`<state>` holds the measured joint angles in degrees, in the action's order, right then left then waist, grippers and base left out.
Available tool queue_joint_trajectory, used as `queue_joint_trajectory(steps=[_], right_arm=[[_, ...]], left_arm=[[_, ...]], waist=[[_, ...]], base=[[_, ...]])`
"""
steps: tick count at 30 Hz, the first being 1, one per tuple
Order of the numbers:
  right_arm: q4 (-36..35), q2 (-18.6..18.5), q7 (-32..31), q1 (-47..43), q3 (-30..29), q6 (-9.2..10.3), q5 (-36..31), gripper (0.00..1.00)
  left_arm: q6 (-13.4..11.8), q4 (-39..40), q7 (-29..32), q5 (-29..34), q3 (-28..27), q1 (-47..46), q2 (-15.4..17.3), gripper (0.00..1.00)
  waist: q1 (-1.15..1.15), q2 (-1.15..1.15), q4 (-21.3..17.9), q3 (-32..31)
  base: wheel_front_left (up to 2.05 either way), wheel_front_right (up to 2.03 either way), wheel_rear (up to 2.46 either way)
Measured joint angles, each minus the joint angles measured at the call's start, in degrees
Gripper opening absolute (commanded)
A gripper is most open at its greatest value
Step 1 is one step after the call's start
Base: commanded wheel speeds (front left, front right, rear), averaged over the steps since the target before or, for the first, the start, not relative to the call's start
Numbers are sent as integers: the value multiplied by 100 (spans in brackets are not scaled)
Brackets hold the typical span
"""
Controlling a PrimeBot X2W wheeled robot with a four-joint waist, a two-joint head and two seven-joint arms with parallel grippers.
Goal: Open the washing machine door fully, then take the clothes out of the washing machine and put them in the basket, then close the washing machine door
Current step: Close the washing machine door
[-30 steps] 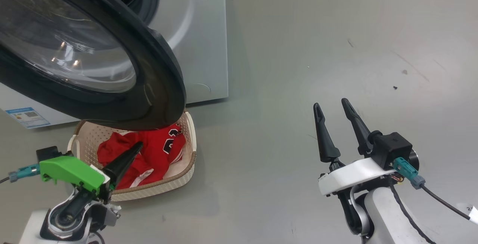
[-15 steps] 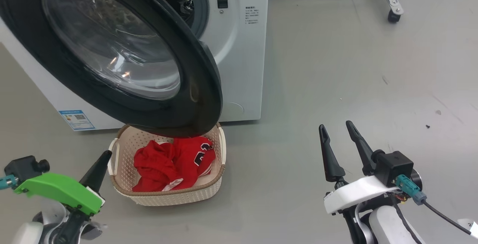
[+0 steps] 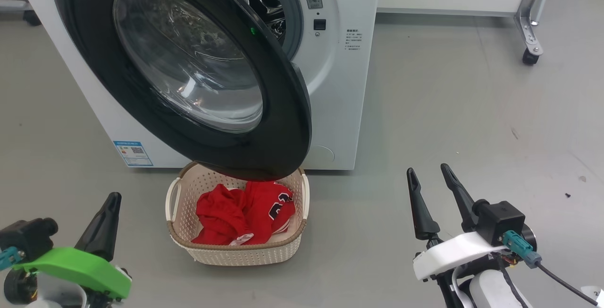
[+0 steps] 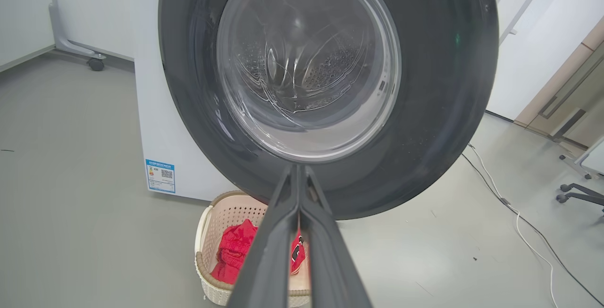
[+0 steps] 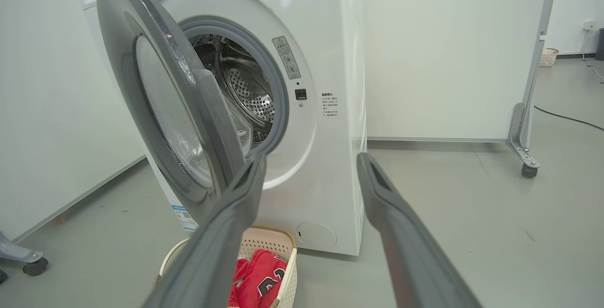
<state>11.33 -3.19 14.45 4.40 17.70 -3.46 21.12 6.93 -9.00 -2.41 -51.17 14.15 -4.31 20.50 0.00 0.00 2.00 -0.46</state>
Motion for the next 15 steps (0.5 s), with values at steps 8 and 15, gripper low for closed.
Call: queue_joint_trajectory(steps=[8,15], right_arm=[[-53,1,0,-34,15,-24,-27,100],[-53,5,0,-35,32,-53,-35,100]], left_arm=[[-14,15,-739,580,18,270,26,0],[-169,0,-1176,990,57,488,21,100]], waist=[[0,0,165,-33],[0,0,181,-45]], base=[[0,0,0],[0,0,0]])
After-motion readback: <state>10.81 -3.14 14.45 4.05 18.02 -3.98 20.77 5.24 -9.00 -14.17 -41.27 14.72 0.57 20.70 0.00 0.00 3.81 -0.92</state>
